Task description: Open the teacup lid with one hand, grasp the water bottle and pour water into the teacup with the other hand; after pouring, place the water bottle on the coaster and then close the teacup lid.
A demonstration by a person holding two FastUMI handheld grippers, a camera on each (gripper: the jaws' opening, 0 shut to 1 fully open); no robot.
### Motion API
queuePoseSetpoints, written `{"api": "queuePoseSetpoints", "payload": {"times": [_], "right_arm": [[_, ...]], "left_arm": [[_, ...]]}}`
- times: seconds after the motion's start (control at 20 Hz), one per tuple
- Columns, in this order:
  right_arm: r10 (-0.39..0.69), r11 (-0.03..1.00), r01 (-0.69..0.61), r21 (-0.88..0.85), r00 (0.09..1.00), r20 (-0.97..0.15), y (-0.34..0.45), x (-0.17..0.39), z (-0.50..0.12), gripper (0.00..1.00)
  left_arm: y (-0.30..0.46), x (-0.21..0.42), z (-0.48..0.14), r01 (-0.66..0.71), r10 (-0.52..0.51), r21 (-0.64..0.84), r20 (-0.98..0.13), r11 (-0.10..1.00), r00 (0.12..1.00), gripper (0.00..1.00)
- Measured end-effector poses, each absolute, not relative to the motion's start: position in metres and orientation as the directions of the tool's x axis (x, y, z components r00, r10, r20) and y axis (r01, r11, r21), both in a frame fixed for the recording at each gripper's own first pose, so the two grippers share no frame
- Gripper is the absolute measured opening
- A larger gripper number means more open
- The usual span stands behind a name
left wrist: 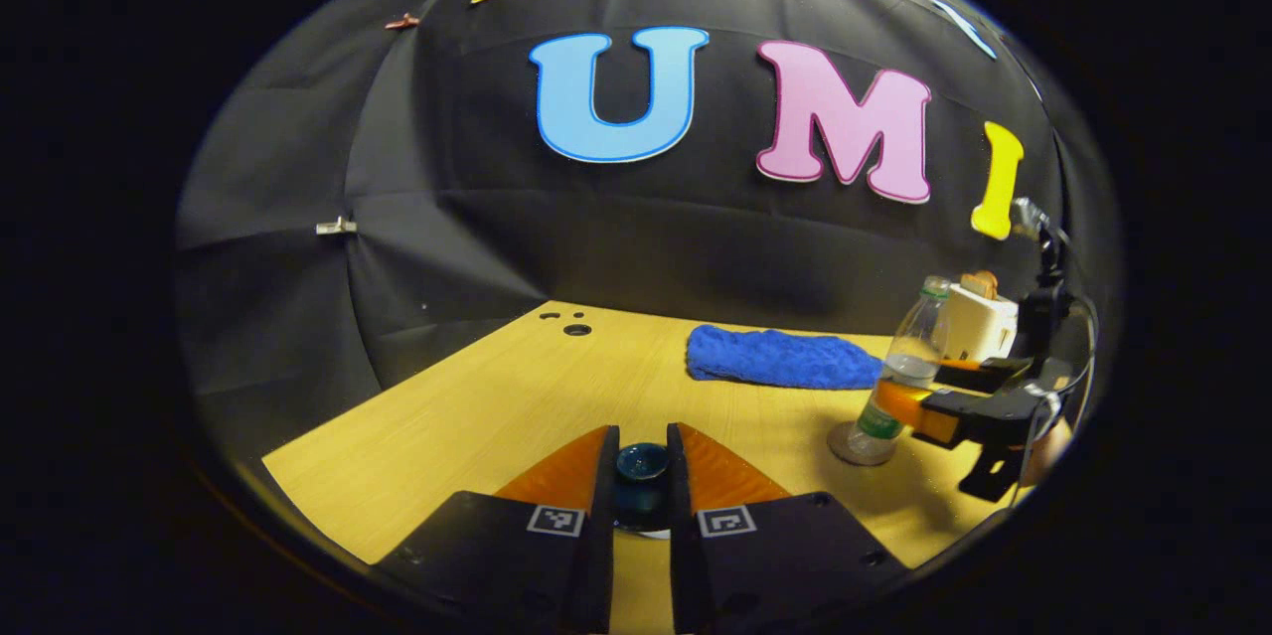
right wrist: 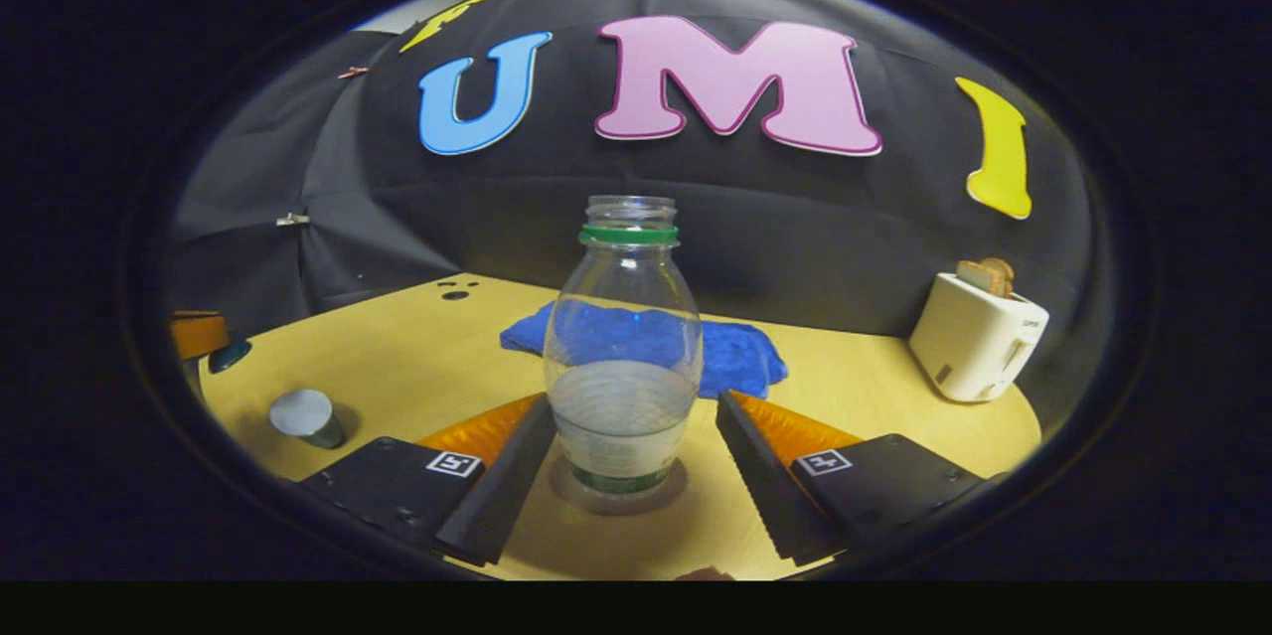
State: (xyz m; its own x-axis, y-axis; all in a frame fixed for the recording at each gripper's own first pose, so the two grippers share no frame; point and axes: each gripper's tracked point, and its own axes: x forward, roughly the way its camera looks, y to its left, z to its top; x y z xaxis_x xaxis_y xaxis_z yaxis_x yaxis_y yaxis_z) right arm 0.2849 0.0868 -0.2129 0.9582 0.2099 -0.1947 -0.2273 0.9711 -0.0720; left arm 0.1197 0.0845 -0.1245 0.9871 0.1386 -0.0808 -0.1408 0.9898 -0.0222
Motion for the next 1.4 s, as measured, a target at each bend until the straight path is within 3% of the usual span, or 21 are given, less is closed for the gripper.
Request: {"api": "queuePoseSetpoints", "payload": {"times": [0.2,0.35,0.45,0.5,0.55,0.6,0.9,1.2,1.25,1.4], "right_arm": [[0.245,0.959,-0.266,-0.093,0.950,-0.191,0.086,0.258,-0.220,0.98],[0.259,0.952,-0.291,-0.091,0.928,-0.266,0.090,0.249,-0.240,0.99],[0.255,0.958,-0.279,-0.066,0.935,-0.247,0.088,0.243,-0.234,0.99],[0.255,0.960,-0.275,-0.049,0.935,-0.246,0.088,0.237,-0.233,0.99],[0.253,0.962,-0.270,-0.037,0.935,-0.249,0.087,0.231,-0.234,0.96],[0.249,0.963,-0.266,-0.033,0.935,-0.253,0.085,0.226,-0.233,0.98],[0.222,0.971,-0.237,-0.019,0.934,-0.279,0.070,0.207,-0.239,0.98],[0.216,0.973,-0.232,-0.019,0.930,-0.297,0.071,0.200,-0.244,0.98],[0.217,0.972,-0.234,-0.020,0.930,-0.296,0.071,0.199,-0.241,0.98],[0.206,0.975,-0.220,-0.014,0.934,-0.290,0.065,0.191,-0.223,0.98]], "left_arm": [[0.073,0.132,-0.142,-0.114,0.113,-0.010,-0.076,0.993,0.991,0.27],[0.072,0.142,-0.149,-0.111,0.110,-0.012,-0.069,0.994,0.992,0.27],[0.072,0.149,-0.156,-0.109,0.108,-0.009,-0.075,0.994,0.991,0.24],[0.073,0.153,-0.160,-0.108,0.107,-0.002,-0.078,0.994,0.991,0.27],[0.072,0.156,-0.165,-0.103,0.103,0.006,-0.083,0.995,0.991,0.24],[0.071,0.158,-0.167,-0.098,0.099,0.018,-0.084,0.995,0.992,0.27],[0.063,0.162,-0.185,-0.066,0.075,0.090,-0.098,0.994,0.992,0.24],[0.065,0.161,-0.190,-0.085,0.098,0.144,-0.087,0.986,0.991,0.34],[0.066,0.160,-0.188,-0.089,0.102,0.143,-0.087,0.986,0.991,0.41],[0.067,0.145,-0.169,-0.097,0.109,0.128,-0.086,0.987,0.990,0.88]]}}
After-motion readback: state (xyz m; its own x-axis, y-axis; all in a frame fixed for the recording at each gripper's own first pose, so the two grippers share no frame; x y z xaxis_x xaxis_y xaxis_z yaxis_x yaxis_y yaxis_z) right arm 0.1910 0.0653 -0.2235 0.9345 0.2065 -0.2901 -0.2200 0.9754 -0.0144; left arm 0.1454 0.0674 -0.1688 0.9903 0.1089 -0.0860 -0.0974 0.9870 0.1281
